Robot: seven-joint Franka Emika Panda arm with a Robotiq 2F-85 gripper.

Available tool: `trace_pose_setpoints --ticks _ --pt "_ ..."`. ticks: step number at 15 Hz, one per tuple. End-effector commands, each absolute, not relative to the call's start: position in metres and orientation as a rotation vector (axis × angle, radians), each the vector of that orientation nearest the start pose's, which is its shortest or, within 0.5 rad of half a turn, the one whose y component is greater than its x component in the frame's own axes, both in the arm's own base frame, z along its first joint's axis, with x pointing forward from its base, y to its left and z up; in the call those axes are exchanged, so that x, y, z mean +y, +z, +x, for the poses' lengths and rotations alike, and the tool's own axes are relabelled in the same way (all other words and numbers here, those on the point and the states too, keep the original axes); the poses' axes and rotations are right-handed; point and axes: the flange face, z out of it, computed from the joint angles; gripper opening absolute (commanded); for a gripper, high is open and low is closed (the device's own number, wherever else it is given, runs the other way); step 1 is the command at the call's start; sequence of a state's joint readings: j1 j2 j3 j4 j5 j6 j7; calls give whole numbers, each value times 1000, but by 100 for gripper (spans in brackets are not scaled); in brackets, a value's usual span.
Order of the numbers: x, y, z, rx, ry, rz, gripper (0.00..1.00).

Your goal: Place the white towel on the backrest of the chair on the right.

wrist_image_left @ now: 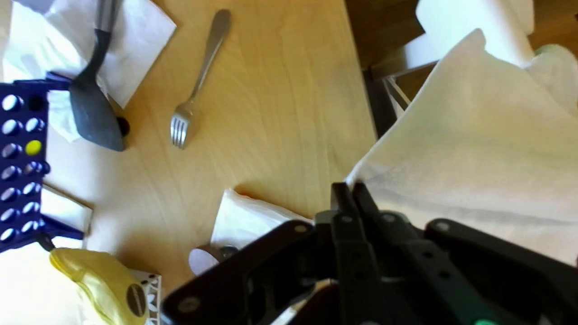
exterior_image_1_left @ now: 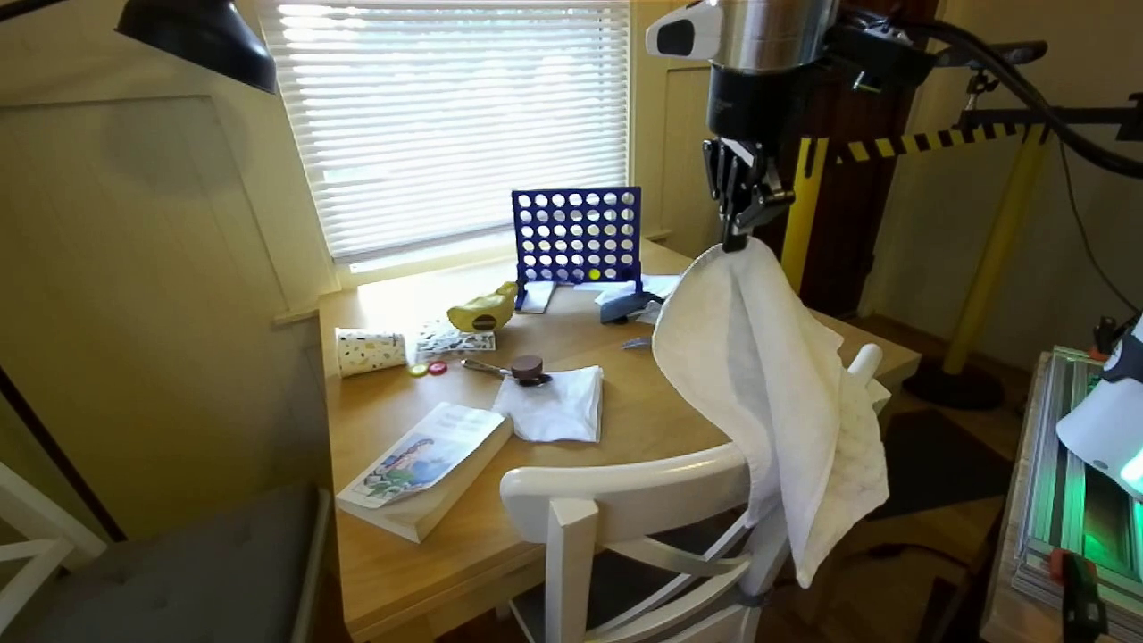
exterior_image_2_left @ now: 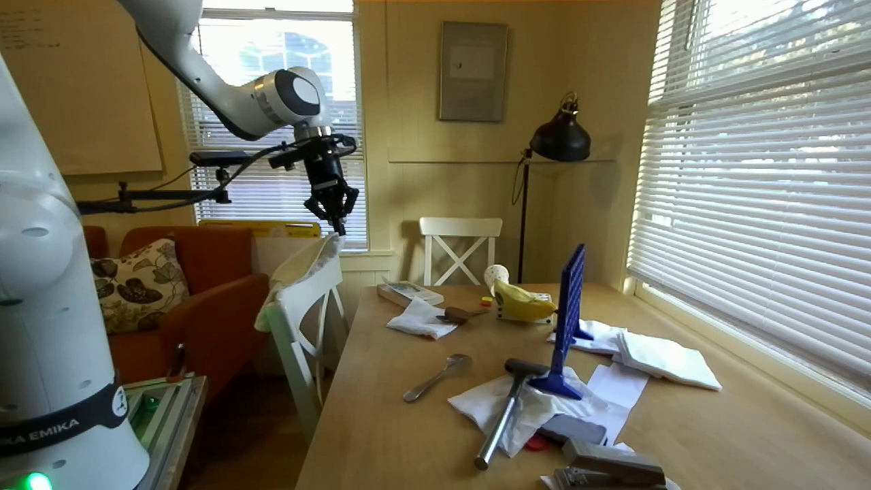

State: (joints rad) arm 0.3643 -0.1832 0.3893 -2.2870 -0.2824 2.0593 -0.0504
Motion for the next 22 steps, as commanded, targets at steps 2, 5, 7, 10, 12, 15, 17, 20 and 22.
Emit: trace_pose_setpoints --ticks 2,5,7,10,12,15,17,20,22 --pt "327 405 386 -1708 -95 -3122 1" --pt "344 391 395 -1831 -94 -3086 1" --pt "356 379 403 -1902 -87 -3063 1" --pt "373 360 409 -2005 -3 -2954 1" --pt "363 364 401 -1950 -15 -2995 3" --pt "370 357 406 -1965 6 -2971 3" --pt "370 355 407 -1974 50 -2986 1" --pt "390 336 422 -2055 50 -2975 1" --pt "408 324 429 -2130 36 -2922 1"
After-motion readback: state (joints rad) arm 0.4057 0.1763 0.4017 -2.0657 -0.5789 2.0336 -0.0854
